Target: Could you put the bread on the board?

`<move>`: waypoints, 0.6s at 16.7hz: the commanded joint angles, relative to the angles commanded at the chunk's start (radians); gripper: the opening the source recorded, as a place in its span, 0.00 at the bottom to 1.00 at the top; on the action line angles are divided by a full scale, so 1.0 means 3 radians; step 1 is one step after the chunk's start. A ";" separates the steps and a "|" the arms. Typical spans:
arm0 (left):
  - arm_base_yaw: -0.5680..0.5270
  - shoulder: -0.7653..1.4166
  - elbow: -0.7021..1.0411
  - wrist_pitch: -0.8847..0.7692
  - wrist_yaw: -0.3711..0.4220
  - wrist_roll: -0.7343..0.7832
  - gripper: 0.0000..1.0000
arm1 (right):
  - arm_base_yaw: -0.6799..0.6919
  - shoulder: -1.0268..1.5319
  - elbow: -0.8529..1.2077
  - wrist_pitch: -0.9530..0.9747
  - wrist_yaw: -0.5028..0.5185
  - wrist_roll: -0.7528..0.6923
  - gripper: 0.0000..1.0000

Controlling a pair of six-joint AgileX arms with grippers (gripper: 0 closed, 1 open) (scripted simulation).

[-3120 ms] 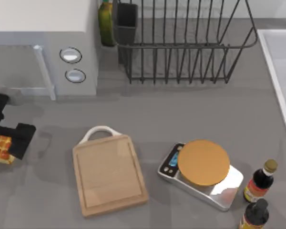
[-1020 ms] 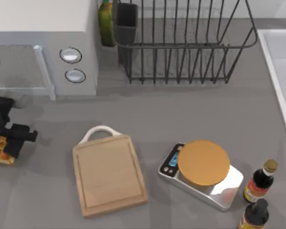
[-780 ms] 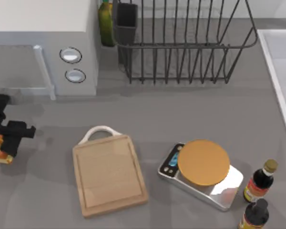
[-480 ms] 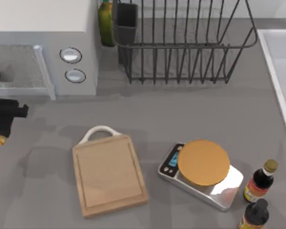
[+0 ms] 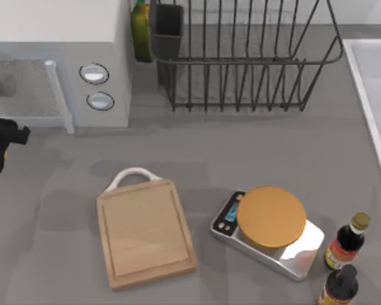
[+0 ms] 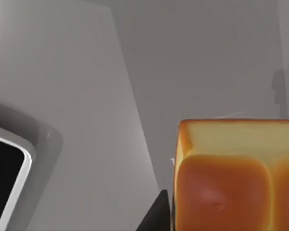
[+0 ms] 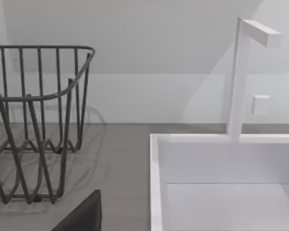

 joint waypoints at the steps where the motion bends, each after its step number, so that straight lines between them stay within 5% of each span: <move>1: 0.0000 0.0000 0.0000 0.0000 0.0000 0.0000 0.00 | 0.0000 0.0000 0.0000 0.0000 0.0000 0.0000 1.00; 6: -0.0019 0.0021 -0.0068 0.0002 0.0018 -0.0195 0.00 | 0.0000 0.0000 0.0000 0.0000 0.0000 0.0000 1.00; 10: -0.0102 0.0101 -0.0237 0.0016 0.0077 -0.0954 0.00 | 0.0000 0.0000 0.0000 0.0000 0.0000 0.0000 1.00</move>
